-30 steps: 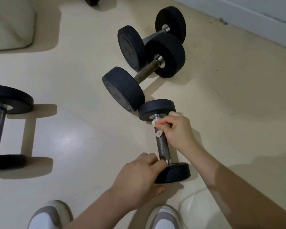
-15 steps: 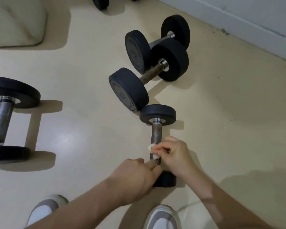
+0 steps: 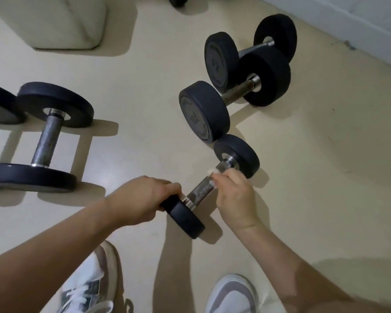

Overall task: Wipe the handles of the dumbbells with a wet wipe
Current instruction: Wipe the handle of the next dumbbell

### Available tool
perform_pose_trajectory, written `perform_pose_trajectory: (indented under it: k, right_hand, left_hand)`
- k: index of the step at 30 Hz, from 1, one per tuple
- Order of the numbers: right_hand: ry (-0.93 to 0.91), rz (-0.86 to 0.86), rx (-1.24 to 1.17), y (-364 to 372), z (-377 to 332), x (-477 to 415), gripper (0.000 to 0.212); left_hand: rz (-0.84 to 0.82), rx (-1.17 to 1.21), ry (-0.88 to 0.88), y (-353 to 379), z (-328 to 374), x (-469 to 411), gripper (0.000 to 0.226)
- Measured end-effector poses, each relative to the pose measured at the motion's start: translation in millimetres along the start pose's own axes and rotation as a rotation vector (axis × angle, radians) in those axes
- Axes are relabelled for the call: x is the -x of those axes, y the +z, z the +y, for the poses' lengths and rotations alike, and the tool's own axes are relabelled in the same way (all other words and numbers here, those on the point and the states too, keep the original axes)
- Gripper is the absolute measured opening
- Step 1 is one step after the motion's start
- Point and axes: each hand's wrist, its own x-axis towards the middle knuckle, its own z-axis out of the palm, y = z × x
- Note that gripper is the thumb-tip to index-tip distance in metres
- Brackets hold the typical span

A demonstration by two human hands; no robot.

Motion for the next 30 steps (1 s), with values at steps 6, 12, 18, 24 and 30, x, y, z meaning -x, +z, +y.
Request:
perform_pose_trajectory:
  k: [6,12,18,24,30]
  right_hand:
    - [-0.062,0.002,0.024,11.7,0.3,-21.1,0.014]
    - [-0.186,-0.121,-0.067,19.3,-42.2,7.1,0.013]
    - [0.08,0.02,0.034,14.3,-4.2,-27.9,0.021]
    - [-0.064,-0.098,-0.004,17.3,-44.3,-3.2,0.017]
    - [0.472,-0.078,-0.075,0.8,-28.7,-21.1,0.016]
  left_hand:
    - [-0.059,-0.177,-0.022,-27.6,-31.3,-13.9,0.045]
    - [-0.282,-0.446,0.323,-67.2,-11.8,-22.0,0.059]
    - [-0.504,-0.655,0.506,-89.8,-12.8,-42.7,0.044]
    - [-0.259,-0.767,0.659,-73.7,-38.2,-36.0,0.034]
    - [-0.202,-0.641,0.755,-50.8,-1.4,-34.0,0.036]
